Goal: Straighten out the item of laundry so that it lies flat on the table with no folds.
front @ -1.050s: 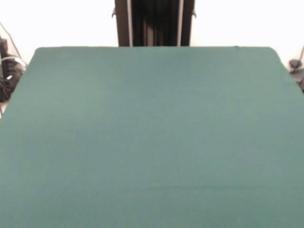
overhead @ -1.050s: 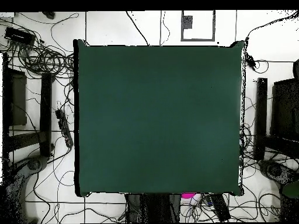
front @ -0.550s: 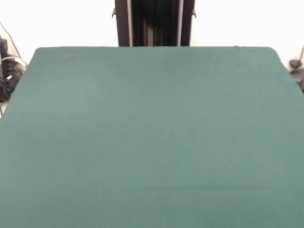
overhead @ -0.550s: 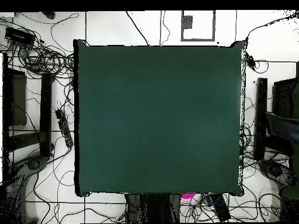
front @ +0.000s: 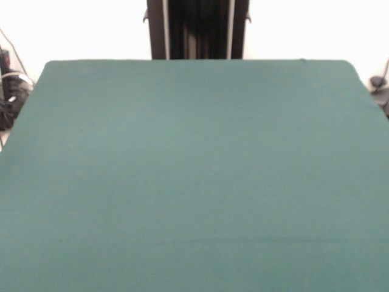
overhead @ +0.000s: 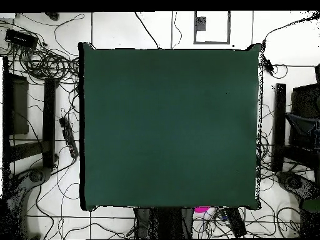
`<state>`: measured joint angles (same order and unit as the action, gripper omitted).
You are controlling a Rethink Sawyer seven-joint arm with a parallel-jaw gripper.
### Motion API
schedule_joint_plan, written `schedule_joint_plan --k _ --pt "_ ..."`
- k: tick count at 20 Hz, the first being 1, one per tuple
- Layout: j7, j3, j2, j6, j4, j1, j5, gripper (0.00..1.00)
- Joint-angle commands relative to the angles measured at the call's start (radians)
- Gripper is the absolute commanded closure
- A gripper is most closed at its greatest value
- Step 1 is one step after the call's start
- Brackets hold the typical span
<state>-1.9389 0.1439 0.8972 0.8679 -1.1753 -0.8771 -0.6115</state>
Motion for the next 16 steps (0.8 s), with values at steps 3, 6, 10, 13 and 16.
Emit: schedule_joint_plan --k 3,6,10,13,16 --pt "0.000 -0.030 0.105 -0.054 -0.252 0.066 0.039 1.00" --pt "0.050 -0.020 0.113 -0.073 -0.269 0.064 0.033 1.00" --pt "0.106 -0.001 0.133 -0.102 -0.301 0.051 0.019 1.00" --pt "0.111 0.002 0.144 -0.109 -0.324 0.042 0.025 1.00" --pt "0.077 -0.003 0.147 -0.100 -0.340 0.041 0.041 1.00"
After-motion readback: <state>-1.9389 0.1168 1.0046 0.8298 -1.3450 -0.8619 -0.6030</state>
